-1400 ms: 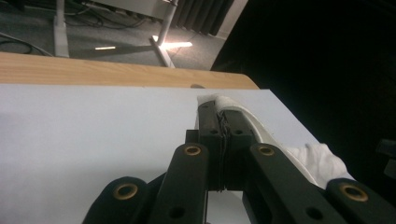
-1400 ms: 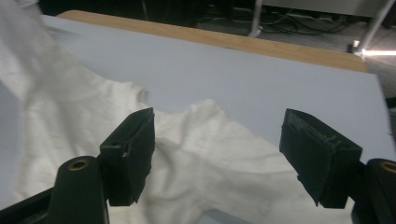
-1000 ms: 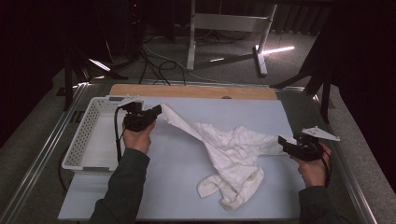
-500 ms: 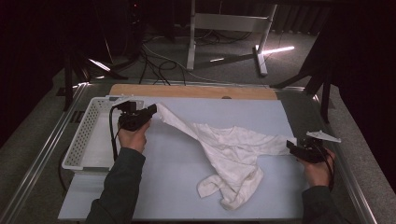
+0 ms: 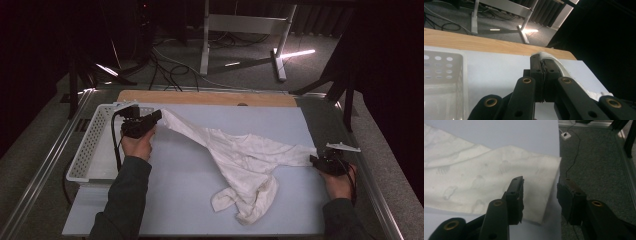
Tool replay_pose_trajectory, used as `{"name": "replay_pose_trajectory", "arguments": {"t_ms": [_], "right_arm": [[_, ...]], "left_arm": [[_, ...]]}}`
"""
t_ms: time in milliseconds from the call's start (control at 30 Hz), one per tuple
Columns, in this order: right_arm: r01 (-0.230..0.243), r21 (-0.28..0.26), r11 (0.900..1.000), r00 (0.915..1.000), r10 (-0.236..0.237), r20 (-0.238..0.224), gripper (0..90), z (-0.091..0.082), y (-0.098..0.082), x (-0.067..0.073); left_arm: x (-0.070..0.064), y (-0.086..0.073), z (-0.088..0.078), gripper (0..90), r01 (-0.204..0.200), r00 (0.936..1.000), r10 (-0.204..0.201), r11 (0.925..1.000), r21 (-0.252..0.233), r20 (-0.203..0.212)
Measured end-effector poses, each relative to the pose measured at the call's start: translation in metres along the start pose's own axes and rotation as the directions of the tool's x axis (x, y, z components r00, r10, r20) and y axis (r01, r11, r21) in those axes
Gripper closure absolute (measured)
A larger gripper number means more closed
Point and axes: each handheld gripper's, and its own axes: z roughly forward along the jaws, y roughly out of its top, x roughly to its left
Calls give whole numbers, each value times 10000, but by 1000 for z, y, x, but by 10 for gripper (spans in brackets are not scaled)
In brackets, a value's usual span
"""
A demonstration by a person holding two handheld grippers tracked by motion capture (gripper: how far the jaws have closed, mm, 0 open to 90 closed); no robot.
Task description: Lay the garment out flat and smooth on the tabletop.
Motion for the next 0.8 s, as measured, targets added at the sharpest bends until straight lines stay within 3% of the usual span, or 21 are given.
{"name": "replay_pose_trajectory", "arguments": {"t_ms": [100,200,267,400,667,800], "right_arm": [[-11,317,9995,10000,11,4,619,4,-1,2],[92,282,9996,9999,-89,-102,795,4,-2,5],[385,298,9988,9991,-379,-196,862,5,-1,7],[466,195,9987,9989,-468,93,871,7,1,8],[564,151,9983,9984,-563,-77,867,9,3,11],[685,137,9976,9976,-685,19,869,11,5,11]], "left_arm": [[2,1,1,893,80,10000,-80,10000,-58,-32],[3,1,1,893,117,9999,-117,9999,-57,-79],[4,1,1,893,171,9998,-172,9998,-96,-102],[6,3,0,894,176,9997,-178,9997,-146,-174],[18,6,-2,894,569,9966,-590,9977,-364,-574],[13,3,2,893,355,9984,-359,9993,-102,-435]]}}
